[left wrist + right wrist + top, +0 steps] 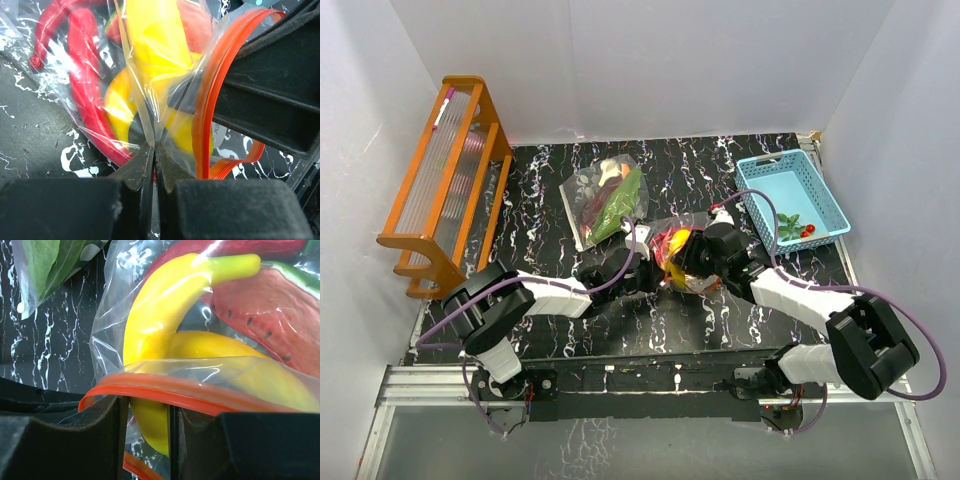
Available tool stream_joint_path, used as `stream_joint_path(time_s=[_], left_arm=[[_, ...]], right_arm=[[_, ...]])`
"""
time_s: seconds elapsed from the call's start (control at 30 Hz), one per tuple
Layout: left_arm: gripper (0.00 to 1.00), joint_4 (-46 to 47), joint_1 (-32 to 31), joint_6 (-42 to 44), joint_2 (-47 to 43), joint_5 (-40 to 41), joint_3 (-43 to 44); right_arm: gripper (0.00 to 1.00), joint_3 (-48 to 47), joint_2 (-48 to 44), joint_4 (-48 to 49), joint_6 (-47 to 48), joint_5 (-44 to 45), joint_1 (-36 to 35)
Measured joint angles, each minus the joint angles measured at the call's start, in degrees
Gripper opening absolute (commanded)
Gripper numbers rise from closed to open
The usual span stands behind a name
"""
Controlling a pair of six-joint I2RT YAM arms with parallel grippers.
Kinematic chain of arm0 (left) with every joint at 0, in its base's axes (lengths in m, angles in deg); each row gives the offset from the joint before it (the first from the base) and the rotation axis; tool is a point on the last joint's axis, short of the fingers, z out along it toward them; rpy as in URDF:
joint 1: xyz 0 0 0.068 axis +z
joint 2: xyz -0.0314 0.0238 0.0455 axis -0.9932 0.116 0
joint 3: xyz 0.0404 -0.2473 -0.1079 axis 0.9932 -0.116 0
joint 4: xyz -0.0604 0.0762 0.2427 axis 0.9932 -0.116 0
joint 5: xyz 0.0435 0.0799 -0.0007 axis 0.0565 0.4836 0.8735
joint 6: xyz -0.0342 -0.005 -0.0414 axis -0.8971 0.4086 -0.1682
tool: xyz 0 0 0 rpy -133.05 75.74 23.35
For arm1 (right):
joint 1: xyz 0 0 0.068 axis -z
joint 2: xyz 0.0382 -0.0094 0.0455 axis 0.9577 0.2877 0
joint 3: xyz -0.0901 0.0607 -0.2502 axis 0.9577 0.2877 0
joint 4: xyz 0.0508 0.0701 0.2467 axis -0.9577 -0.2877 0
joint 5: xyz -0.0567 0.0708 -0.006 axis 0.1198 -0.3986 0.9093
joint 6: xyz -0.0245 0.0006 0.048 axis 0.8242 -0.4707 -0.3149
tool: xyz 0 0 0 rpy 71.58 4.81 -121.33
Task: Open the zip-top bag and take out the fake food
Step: Pick up the fake fruit from the zipper food storage bag.
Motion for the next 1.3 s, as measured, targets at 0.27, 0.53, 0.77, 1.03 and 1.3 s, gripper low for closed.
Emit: stream_joint_path(time_s=[0.27,0.53,0.77,1.03,1.3], left_arm=[[0.0,1.44,-0.02,0.15,0.83,-0.07,0.07],[0.0,2.71,-0.22,1.03,2.05,1.07,0.07],[0.0,5.22,-0.35,1.07,4.63,1.57,0.07],[0.0,3.76,-0.2,1.03,4.63,4.09,0.07],[0.0,0.44,5.95,1.31,4.7,4.48,2.73]], right_arm=[[0.08,-2.01,-3.82,-8.57,-3.54,-2.16,2.03],[0.08,-2.32,-6.58,-14.38,-1.18,-2.21,5.16],[0.08,-4.66,-7.28,-19.39,1.88,-7.15,8.7],[0.08,-7.93,-8.0,-22.64,5.86,-19.78,14.34],[0.08,-9.33,-8.0,-25.35,13.81,-29.29,14.4]])
